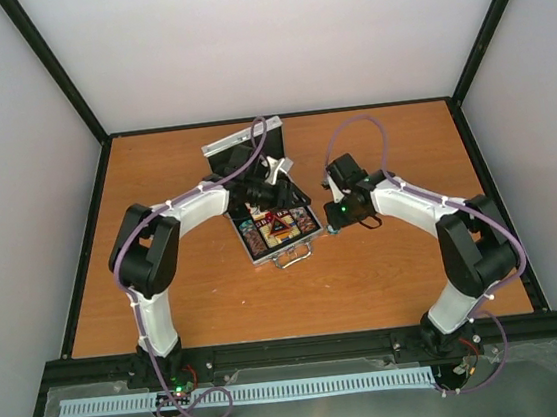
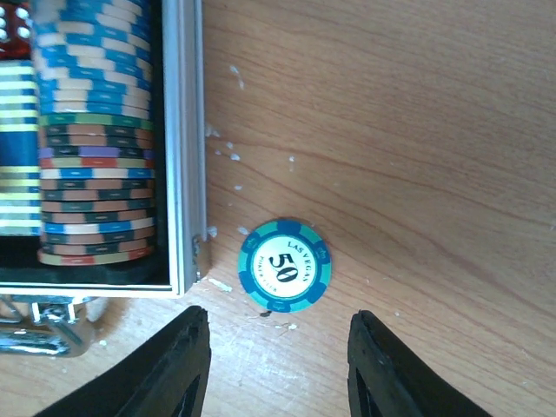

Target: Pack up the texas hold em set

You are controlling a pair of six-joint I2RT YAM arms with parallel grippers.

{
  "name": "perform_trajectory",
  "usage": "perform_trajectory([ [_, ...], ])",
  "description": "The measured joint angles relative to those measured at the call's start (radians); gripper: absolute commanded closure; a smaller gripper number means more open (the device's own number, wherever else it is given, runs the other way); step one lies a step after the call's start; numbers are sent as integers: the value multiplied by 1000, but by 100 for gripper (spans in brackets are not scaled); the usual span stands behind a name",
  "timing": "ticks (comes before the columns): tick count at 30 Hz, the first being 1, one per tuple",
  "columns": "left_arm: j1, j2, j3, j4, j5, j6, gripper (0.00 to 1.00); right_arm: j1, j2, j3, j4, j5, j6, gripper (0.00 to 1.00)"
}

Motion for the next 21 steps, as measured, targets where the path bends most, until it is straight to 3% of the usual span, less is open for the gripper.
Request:
perform_trajectory([
  [21,0,-57,-15,5,-73,15,48,45,143,-18,41,30,-71,49],
])
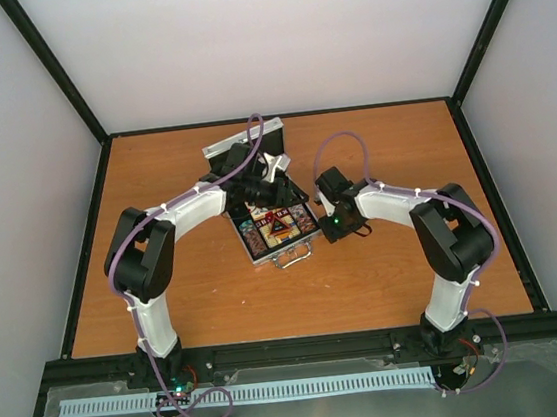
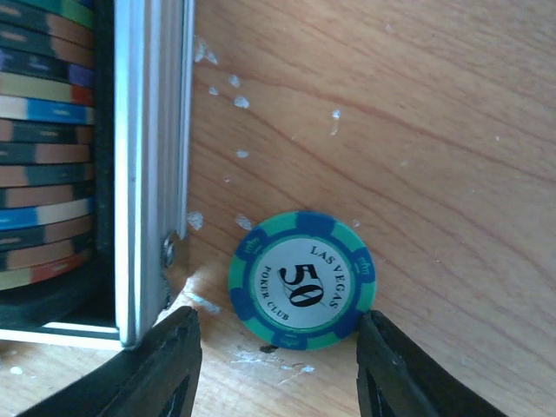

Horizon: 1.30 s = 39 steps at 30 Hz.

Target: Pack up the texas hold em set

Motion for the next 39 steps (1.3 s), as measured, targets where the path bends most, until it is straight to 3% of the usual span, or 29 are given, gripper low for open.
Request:
perform_trajectory([
  [24,0,-13,-23,4,-2,0,49,5,57,67,-50,62,8,48],
  [39,0,-13,-23,3,5,0,52,5,62,72,-40,64,12,61],
])
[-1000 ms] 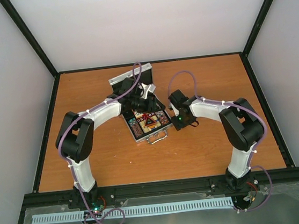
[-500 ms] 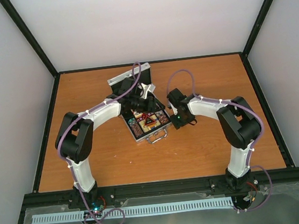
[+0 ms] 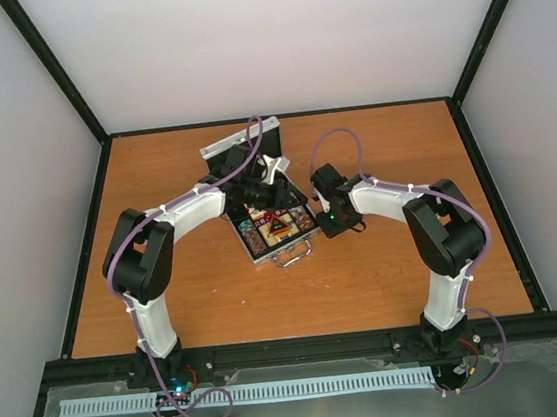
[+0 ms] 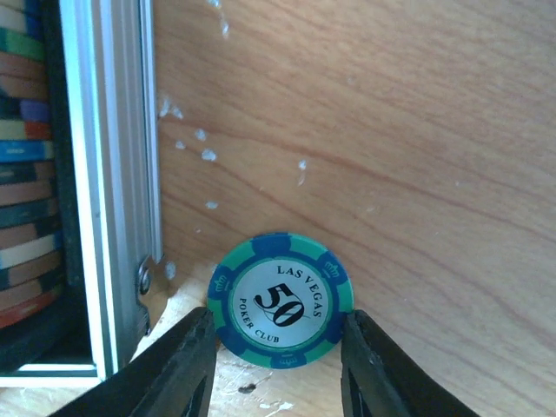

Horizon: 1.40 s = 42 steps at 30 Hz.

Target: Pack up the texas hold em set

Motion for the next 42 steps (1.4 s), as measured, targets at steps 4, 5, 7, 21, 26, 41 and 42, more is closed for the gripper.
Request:
perform_trajectory([
  [4,0,0,0,-1,5,0,52,-1,1,0,15,15,2,62],
  [5,0,0,0,-2,7,0,52,-1,1,0,16,17,2,62],
  [7,0,0,0,-2,11,0,52,-1,0,-1,18,17,3,62],
  [21,0,22,3,-14,45,-1,52,-6,-73,-2,-2,12,17,57],
  [26,0,22,3,-14,46,-1,52,-20,-59,4,-3,9,16,54],
  [41,0,22,2,-14,45,-2,52,-53,10,20,23,-64,-16,46],
  [42,0,22,2,-14,45,-2,52,-53,17,24,24,-64,-18,46],
])
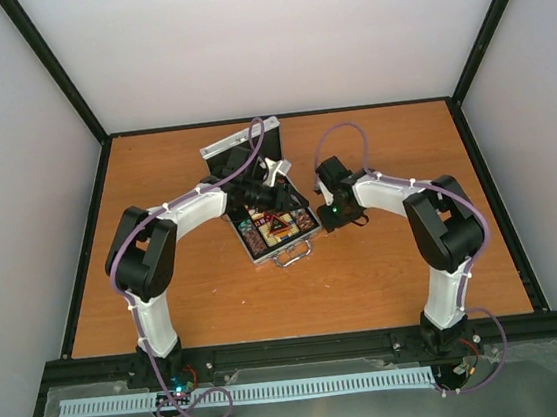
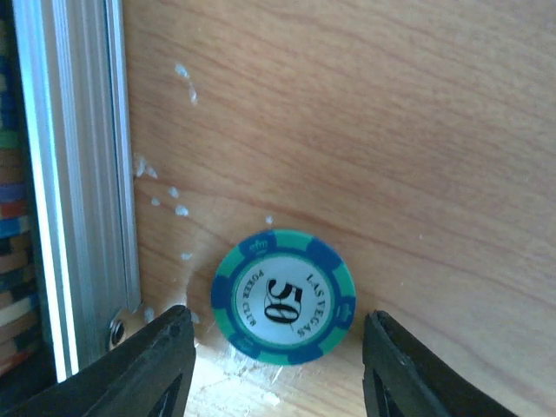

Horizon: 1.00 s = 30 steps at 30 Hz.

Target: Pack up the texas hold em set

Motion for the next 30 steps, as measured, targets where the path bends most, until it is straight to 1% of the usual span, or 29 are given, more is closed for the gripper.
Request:
perform_trajectory([
  [7,0,0,0,0,0,0,52,13,28,27,10,35,-18,47],
  [11,0,0,0,0,0,0,52,15,36,37,10,44,-19,54],
  [19,0,0,0,1,0,-3,52,15,44,47,12,43,-16,62],
  [30,0,6,-2,39,0,-52,52,15,23,47,-22,38,-8,62],
])
